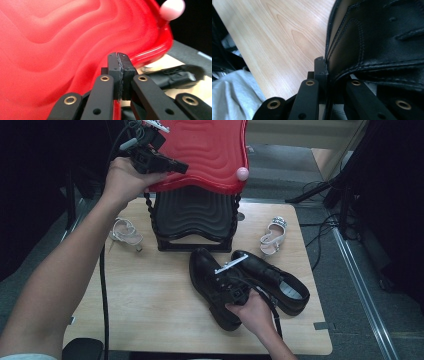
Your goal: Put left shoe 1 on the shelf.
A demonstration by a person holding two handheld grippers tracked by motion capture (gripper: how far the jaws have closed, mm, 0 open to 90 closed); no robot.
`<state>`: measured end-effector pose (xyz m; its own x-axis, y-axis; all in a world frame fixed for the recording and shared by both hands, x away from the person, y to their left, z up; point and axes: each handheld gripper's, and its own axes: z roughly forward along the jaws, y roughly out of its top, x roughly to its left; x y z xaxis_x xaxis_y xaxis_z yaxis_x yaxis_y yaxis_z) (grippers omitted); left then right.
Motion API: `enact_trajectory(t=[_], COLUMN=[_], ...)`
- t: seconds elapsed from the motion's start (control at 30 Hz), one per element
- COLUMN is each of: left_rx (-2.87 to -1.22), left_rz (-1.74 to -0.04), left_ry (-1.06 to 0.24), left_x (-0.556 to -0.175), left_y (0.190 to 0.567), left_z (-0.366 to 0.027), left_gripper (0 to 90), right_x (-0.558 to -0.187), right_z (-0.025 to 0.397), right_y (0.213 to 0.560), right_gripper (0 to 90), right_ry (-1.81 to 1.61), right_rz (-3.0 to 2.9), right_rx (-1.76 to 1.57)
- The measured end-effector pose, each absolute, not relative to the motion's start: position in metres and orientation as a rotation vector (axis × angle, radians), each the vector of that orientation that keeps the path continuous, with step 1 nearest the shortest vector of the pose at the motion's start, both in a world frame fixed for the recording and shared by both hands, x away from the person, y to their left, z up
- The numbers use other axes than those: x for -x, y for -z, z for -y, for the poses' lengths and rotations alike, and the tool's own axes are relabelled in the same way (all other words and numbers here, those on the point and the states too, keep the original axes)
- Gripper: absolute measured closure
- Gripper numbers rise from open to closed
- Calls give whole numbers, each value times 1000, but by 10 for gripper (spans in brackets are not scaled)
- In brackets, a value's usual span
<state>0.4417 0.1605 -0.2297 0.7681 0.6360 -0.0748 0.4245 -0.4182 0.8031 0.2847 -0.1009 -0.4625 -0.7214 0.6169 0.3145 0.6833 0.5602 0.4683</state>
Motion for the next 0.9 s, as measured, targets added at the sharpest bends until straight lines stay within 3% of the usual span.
enact_trajectory(t=[0.33,0.9], left_rx=[-2059,-2054], left_rz=[-817,-851], left_ry=[-291,-279], left_x=[-448,-442], left_y=[237,237], left_z=[-163,-163], left_gripper=[900,900], right_x=[-287,-298], right_z=[118,122], right_y=[446,358], right_gripper=[866,864], right_ry=[932,1125], right_rz=[2621,2608], right_rx=[1096,1006])
